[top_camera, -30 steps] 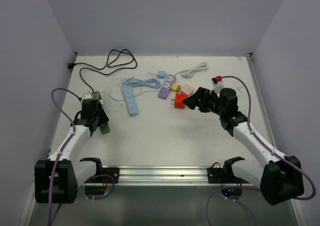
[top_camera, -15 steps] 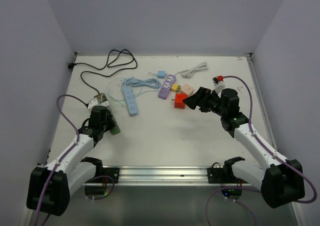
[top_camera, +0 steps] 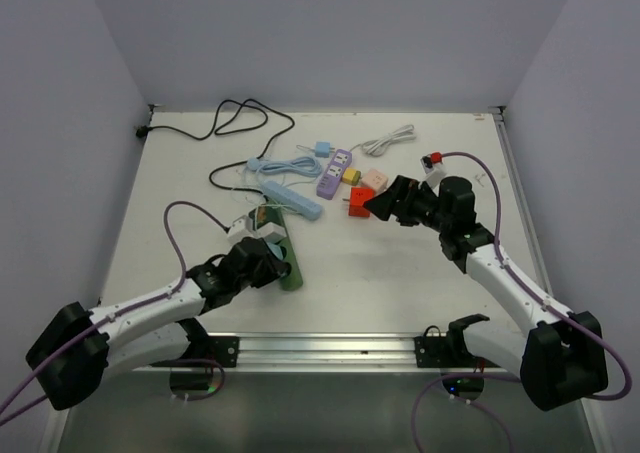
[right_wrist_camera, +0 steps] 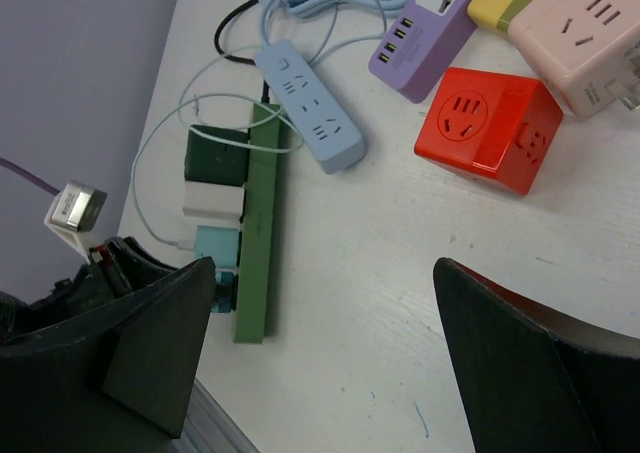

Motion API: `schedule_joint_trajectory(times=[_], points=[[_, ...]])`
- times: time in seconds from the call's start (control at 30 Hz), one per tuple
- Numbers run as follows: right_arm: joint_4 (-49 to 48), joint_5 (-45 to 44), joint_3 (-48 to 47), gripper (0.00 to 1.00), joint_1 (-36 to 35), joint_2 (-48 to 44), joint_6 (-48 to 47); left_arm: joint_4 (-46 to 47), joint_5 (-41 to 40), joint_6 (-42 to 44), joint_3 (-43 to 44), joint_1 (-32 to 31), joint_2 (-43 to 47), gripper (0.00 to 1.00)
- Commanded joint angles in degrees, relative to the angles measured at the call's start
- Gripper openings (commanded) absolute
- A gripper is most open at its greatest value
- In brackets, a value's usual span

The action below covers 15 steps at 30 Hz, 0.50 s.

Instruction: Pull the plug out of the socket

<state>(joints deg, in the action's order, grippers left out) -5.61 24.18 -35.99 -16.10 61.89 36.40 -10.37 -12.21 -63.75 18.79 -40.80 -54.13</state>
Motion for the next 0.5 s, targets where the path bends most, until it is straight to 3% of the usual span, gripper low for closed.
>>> schedule_joint_trajectory(times=[0.0, 0.2, 0.43, 0.47], points=[[-1.5, 1.8, -0.6, 0.94, 0.0, 0.3, 0.0, -1.2, -2.6, -7.5, 2.4, -8.3, -7.8, 0.04], [-0.8, 2.0, -1.0, 0.93, 0.0, 0.4, -0.5, -3.7, -5.0, -8.7, 7.8, -13.1, -14.9, 0.32], [-0.8, 2.5, -1.3, 0.93, 0.0, 1.0, -0.7, -6.4, -7.7, -7.5, 9.6, -13.1, -11.2, 0.79], [-0.5, 2.9, -1.5, 0.93, 0.0, 1.0, -0.9, -7.3, -8.3, -6.5, 10.4, -13.1, -11.1, 0.81]])
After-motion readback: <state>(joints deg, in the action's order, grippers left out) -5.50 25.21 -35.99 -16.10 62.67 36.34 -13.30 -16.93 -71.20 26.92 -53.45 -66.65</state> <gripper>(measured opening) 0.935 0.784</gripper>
